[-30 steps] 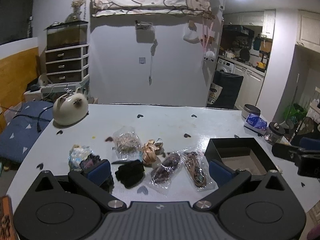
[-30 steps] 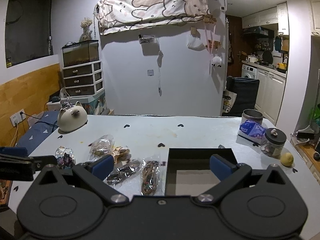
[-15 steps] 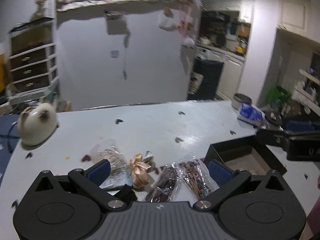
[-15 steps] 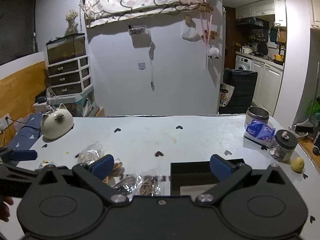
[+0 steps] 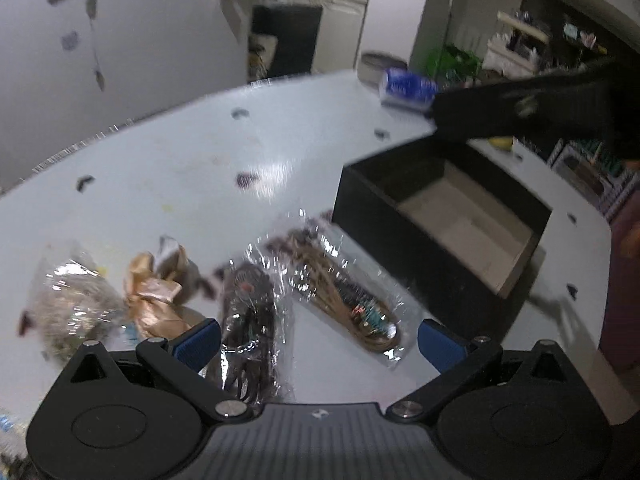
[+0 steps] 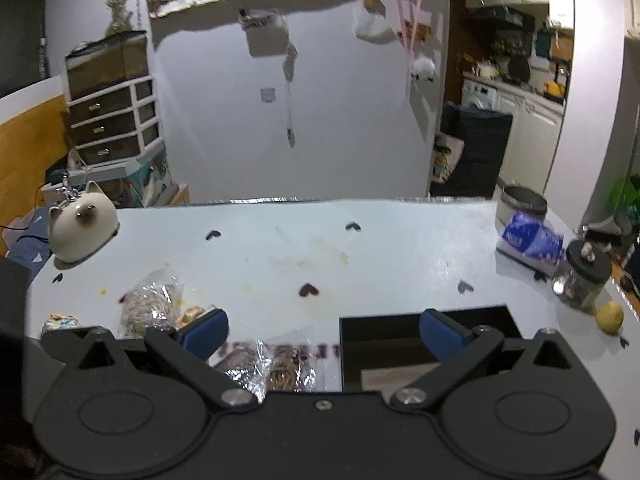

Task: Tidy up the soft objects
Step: 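Lower the right tool and grasp the bagged beige cord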

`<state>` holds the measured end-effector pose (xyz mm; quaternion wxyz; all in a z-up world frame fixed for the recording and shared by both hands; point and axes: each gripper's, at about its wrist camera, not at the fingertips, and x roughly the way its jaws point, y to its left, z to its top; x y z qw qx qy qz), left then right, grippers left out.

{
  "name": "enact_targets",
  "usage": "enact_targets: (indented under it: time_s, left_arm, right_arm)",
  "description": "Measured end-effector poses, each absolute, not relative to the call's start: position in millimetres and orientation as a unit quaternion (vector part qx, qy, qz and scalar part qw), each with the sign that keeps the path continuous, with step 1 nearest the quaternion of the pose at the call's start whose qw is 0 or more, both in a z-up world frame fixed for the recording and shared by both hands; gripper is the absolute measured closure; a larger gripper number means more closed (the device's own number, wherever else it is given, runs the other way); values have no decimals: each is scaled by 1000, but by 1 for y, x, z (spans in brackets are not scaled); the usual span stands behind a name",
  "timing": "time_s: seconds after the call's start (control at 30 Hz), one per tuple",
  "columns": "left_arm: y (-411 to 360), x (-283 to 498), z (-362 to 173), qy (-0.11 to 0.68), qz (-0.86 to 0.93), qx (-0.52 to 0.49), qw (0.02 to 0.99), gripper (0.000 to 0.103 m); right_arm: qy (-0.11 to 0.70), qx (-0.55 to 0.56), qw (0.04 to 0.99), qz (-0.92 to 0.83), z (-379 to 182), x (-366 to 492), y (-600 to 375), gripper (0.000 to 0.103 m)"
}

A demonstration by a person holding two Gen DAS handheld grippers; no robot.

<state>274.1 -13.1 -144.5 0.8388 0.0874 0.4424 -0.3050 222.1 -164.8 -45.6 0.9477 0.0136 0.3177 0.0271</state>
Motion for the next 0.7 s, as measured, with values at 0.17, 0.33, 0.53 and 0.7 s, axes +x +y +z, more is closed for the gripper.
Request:
enact_targets:
  time_s: [0.17,0.33,0.53,0.7]
  left_arm:
    - [-5,300,-171,478,-293,66,826,1]
    - [3,316,-193,490,-281,68,822,17]
    - [10,304,-188,458,-265,99,842,43]
    - [28,298,-185,465,-234,68,851,50]
  right_arm:
    - [342,24,939,23,-56,231,-165,0]
    - [364,30,930,29,-67,241,-162,1]
    - [396,12,917,53,-88,257,-149,21]
    - [435,-18,896,84,-113,273,-132,36]
